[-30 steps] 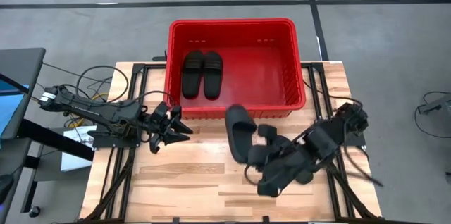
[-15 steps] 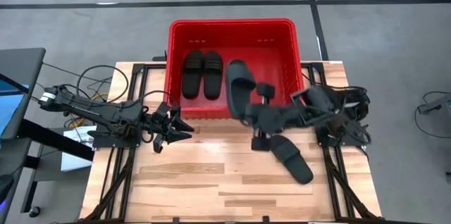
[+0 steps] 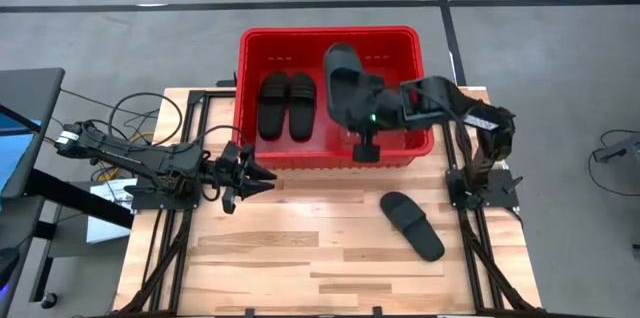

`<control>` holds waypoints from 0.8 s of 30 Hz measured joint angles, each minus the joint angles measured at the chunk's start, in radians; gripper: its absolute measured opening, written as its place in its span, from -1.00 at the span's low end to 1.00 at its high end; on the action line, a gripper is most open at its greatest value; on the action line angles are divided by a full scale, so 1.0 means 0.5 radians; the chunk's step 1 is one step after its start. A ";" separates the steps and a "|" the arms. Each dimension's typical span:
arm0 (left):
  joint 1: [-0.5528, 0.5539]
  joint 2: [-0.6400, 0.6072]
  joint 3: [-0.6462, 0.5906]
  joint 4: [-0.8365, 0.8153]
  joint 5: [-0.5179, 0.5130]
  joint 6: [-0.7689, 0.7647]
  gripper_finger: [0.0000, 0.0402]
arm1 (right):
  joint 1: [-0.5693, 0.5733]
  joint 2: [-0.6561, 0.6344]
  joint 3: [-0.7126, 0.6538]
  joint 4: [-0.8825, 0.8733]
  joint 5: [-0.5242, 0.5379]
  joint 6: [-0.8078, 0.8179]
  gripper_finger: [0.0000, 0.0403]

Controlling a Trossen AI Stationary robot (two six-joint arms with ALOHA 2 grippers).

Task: Pick and place slides into bin
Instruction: Put the black slide into the red container

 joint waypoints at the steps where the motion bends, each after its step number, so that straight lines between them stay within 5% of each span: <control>1: 0.000 0.000 0.000 0.000 -0.019 0.005 -0.38 | -0.041 0.003 0.000 0.000 -0.019 -0.038 -1.00; 24: 0.000 0.000 0.000 0.000 -0.114 -0.002 -0.38 | -0.651 0.008 -0.547 0.351 -0.291 -0.486 -1.00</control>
